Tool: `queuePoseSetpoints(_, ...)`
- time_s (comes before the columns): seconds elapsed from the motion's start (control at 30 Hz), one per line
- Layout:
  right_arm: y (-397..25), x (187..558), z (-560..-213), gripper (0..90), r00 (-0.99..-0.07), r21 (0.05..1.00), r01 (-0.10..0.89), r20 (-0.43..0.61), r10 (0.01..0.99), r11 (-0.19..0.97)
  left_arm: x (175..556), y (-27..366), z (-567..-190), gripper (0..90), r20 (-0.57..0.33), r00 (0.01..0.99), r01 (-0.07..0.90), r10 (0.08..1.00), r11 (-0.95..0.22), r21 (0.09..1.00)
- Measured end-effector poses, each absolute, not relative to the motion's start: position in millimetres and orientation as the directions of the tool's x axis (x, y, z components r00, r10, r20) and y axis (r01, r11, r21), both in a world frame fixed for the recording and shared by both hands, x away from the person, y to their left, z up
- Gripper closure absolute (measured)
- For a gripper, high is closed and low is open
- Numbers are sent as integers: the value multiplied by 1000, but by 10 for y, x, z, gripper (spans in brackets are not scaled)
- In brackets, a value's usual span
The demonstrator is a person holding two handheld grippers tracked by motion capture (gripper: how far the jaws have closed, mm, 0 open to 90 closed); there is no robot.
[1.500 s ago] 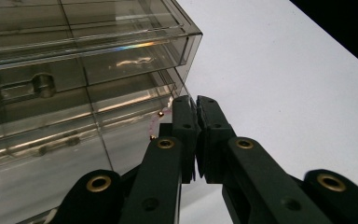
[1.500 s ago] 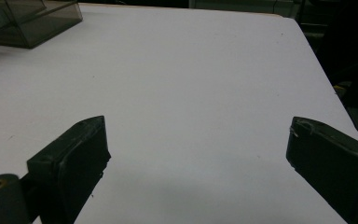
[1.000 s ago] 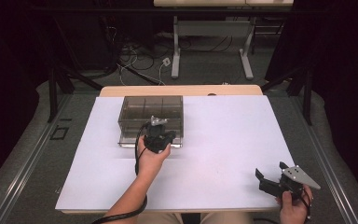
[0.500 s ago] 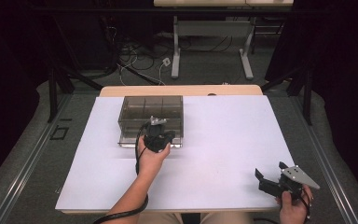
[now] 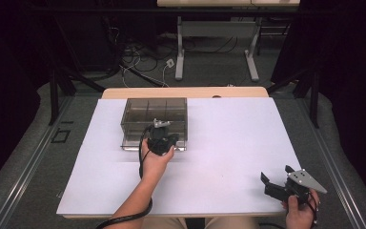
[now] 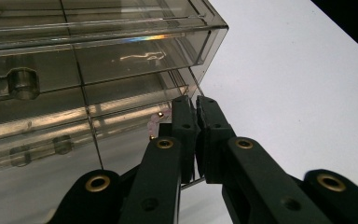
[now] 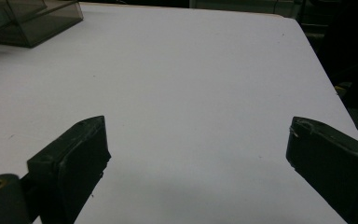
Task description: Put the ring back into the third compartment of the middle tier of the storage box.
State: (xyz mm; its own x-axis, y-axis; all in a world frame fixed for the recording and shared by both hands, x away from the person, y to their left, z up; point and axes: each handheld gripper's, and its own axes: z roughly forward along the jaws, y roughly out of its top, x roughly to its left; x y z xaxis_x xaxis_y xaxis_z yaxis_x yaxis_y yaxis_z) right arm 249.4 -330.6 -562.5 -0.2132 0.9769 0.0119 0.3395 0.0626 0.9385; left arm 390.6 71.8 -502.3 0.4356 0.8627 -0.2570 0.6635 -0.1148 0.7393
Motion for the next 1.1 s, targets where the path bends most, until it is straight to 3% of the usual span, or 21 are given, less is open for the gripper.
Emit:
queuePoseSetpoints(0.43, -3317, 2477, -5612, 54, -225, 926, 372, 23, 974, 64, 3887, 786, -5018, 790, -270, 433, 664, 860, -102, 740)
queuePoseSetpoints(1.1, -3306, 2495, -5624, 54, -213, 938, 340, 10, 977, 64, 3701, 958, -4930, 492, -251, 469, 610, 847, -105, 786)
